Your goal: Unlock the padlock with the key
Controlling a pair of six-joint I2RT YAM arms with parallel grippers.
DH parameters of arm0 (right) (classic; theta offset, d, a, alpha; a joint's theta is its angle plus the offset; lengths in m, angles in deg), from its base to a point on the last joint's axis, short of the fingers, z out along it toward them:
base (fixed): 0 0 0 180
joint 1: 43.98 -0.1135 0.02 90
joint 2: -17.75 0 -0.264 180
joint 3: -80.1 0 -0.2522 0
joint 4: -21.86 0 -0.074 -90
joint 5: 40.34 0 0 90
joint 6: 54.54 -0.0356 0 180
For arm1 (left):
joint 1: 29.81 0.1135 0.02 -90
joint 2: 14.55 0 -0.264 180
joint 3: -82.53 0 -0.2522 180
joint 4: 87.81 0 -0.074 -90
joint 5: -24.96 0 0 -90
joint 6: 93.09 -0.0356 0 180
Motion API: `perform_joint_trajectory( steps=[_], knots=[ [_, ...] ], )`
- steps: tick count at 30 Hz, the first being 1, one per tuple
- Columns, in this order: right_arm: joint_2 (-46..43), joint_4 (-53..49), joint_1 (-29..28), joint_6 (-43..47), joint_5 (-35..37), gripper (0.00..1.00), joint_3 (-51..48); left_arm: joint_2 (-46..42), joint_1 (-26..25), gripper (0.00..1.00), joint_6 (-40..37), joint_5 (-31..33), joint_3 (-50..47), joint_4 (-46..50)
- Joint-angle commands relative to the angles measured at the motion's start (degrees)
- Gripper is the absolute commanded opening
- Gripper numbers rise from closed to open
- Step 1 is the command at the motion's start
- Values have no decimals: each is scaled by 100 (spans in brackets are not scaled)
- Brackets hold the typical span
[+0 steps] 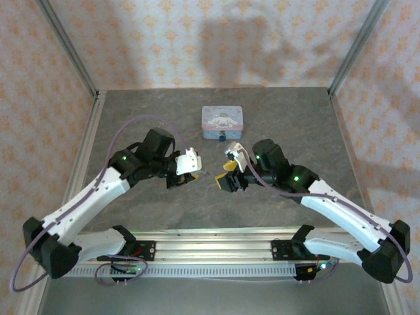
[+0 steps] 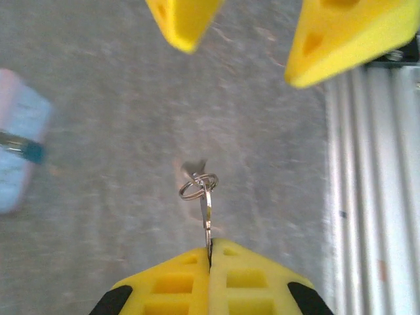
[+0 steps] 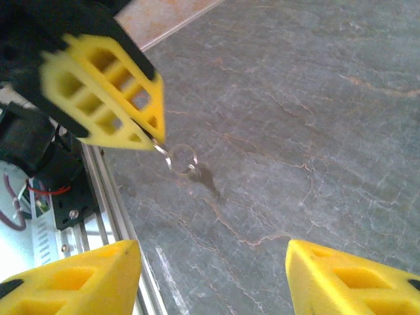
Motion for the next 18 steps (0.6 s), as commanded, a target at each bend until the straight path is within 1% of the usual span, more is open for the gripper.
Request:
perform_joint_trajectory(
  steps=[1,4,10,12,13,18],
  knots=[
    [-98,6,15,652,-309,60,-97,332,82,0,-160,-853,418,1135],
    [150,192,15,951,-699,59,-9,485,79,0,-151,-980,561,1207],
    [896,-15,-19,1432,-1428,54,471,519,93,0,-105,-1174,606,1139],
    [922,84,-70,1540,-1502,53,492,536,114,0,-106,-1246,607,1162],
    [1050,172,-82,1566,-1510,51,488,552,126,0,-113,-1275,613,1188],
    [1149,403,-117,1665,-1598,44,477,587,173,0,-156,-1363,635,1241]
  ],
)
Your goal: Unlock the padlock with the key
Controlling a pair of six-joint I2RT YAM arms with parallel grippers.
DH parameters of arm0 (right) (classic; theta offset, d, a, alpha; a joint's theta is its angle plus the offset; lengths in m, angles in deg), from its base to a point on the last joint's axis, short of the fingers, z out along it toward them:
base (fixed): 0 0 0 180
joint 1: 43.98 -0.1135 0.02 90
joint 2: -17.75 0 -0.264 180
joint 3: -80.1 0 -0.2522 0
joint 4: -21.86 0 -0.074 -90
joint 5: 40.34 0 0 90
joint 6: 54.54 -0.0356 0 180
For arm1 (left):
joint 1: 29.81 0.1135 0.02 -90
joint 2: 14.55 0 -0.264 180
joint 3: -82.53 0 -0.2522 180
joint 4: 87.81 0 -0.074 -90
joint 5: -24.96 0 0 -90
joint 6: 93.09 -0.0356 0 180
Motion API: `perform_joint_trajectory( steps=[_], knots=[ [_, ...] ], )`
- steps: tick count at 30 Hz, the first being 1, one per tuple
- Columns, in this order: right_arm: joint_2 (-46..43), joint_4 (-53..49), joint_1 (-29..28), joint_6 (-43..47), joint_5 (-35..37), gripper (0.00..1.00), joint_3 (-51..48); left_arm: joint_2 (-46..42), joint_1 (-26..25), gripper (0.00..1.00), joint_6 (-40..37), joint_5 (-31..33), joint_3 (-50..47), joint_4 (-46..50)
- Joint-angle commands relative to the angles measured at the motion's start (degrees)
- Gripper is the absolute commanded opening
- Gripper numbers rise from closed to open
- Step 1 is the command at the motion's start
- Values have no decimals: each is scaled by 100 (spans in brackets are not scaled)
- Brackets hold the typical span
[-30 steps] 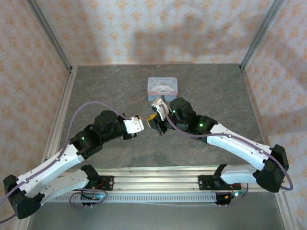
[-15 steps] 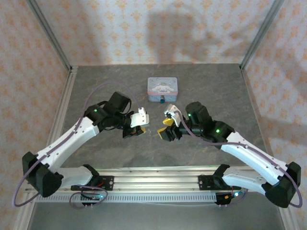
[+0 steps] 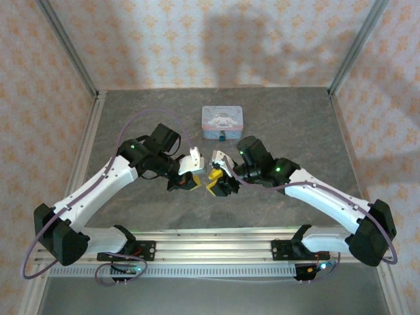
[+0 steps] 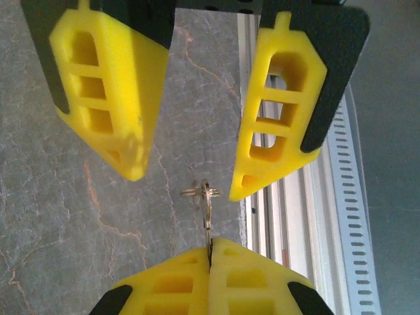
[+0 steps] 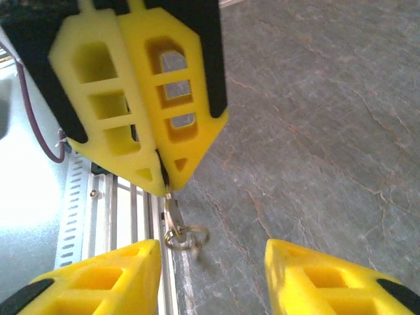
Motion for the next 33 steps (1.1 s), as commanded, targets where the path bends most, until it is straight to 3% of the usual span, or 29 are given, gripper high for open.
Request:
perform_joint_trajectory(
  steps=[1,14,17,22,33],
  knots=[
    [65,315,-48,245,-274,43,225,31,69,0,-120,-221,164,243],
    [45,1027,-59,-45,-342,29,-4,128,86,0,-190,-383,200,322],
    [53,967,-56,-51,-439,22,29,95,90,0,-200,-399,174,313],
    [52,947,-55,-63,-546,0,23,83,114,0,-204,-400,154,290],
    [-72,2659,-1,-1810,-533,0,-605,-343,429,0,236,-530,-240,-522]
  ],
)
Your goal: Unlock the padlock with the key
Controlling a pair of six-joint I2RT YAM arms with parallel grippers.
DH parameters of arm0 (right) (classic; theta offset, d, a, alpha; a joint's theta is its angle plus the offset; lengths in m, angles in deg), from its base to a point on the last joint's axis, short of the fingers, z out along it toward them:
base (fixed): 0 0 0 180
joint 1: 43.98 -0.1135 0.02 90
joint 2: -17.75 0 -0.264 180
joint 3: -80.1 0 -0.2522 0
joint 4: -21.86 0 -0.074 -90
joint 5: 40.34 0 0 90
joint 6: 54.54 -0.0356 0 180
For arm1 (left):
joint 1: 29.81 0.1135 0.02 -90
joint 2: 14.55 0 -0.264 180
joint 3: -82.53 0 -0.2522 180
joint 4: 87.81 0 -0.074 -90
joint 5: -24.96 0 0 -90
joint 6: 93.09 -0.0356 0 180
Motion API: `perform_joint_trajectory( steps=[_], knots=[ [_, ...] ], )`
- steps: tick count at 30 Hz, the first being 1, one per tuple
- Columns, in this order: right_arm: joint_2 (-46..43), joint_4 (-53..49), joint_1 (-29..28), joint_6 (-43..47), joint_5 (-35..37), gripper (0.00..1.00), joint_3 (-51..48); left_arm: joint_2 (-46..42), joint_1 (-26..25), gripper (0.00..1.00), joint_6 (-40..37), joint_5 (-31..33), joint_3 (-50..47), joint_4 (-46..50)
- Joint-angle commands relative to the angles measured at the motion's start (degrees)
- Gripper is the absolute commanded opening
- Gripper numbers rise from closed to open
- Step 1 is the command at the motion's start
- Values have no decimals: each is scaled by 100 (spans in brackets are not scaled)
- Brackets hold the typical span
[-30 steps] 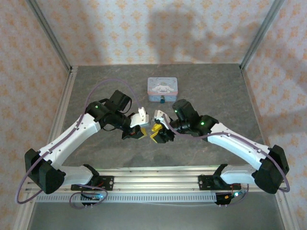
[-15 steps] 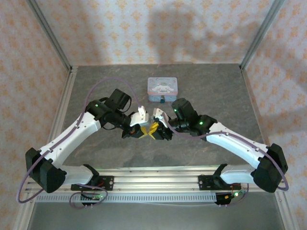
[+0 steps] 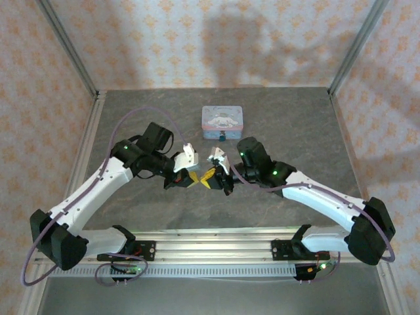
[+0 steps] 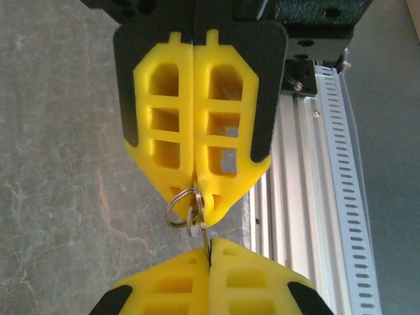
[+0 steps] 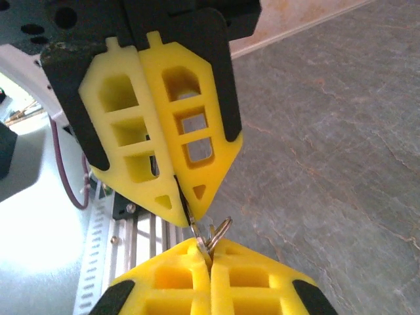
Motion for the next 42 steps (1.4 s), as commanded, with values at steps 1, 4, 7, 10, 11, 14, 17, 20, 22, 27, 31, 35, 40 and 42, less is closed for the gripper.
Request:
perform_joint_trajectory(
  steps=[1,4,7,10,11,14,17,20,22,27,31,35,40,42],
  knots=[
    [-129,1187,23,-858,-94,0,-155,-73,86,0,196,-268,-54,-270],
    [-151,1741,19,-1353,-4,0,-363,-60,158,15,295,-305,-77,-321],
    [-186,2056,21,-1657,181,0,-524,-237,263,37,551,-319,-245,-659],
    [-187,2346,19,-1885,578,0,-715,-645,495,58,1146,-286,-568,-1367],
    [-336,2449,23,-1970,686,0,-764,-787,595,59,1380,-241,-686,-1630],
    [-368,2821,49,-2330,1042,0,-918,-1290,893,60,2352,-189,-1164,-2659],
    [-316,3211,98,-2771,1302,0,-1031,-1700,962,59,3622,170,-1691,-3823],
    [-250,3854,154,-3304,1378,0,-1156,-1978,957,59,4767,392,-2332,-5116],
    [11,4291,172,-3667,1343,0,-1201,-2098,960,59,5533,520,-2809,-6156],
    [453,5346,234,-4481,1053,0,-1230,-1929,960,55,6543,516,-3014,-7164],
    [632,5858,286,-4899,1116,0,-1250,-1439,995,50,7628,193,-2822,-7853],
    [645,6158,322,-5124,1312,0,-1335,-1202,991,48,8107,181,-2754,-8239],
    [614,6241,322,-5215,1420,0,-1399,-1033,990,46,8666,40,-2667,-8590],
    [620,6235,322,-5224,1420,0,-1397,-1053,995,46,8711,37,-2652,-8590]
  ],
)
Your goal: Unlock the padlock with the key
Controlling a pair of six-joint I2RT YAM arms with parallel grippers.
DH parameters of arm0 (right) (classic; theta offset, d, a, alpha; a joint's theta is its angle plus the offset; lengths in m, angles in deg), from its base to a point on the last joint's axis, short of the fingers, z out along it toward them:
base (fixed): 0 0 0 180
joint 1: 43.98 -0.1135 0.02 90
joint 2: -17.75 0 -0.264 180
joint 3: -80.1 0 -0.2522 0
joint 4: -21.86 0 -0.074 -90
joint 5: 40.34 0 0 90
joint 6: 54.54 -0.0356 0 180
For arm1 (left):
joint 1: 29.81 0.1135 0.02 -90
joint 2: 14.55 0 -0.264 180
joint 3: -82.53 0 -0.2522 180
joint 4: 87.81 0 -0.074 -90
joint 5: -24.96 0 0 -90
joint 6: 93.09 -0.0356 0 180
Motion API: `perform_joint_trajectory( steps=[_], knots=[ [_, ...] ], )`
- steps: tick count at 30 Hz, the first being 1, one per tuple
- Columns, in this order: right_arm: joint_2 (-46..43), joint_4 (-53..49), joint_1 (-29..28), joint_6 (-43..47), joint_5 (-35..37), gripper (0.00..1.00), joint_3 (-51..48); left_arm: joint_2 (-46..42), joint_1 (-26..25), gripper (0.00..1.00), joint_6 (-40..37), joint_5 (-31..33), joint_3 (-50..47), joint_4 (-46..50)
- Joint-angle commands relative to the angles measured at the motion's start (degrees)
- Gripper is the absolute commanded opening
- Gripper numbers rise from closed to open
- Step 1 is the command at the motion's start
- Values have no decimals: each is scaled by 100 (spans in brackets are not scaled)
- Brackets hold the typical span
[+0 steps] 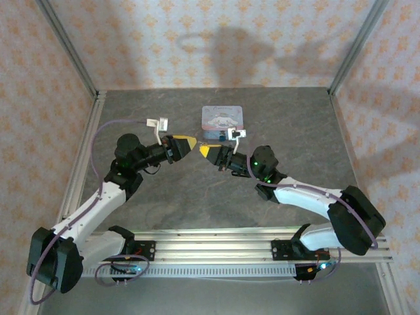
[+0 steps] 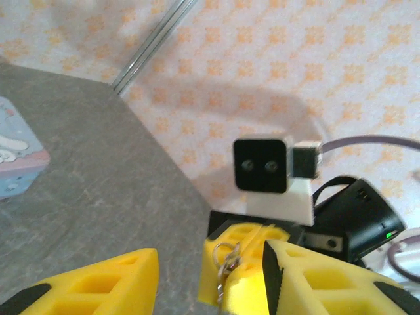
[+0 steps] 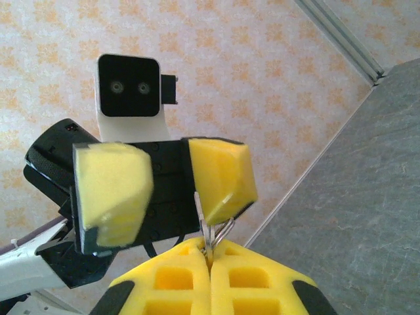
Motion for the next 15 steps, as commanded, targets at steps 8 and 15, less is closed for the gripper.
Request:
perform_joint_trajectory(
  steps=[8,15],
  knots=[
    [14,431,27,-127,-9,0,13,-84,18,43,308,-237,305,-211],
    [100,439,27,-162,-123,0,95,78,-254,40,67,-301,485,87]
  ],
)
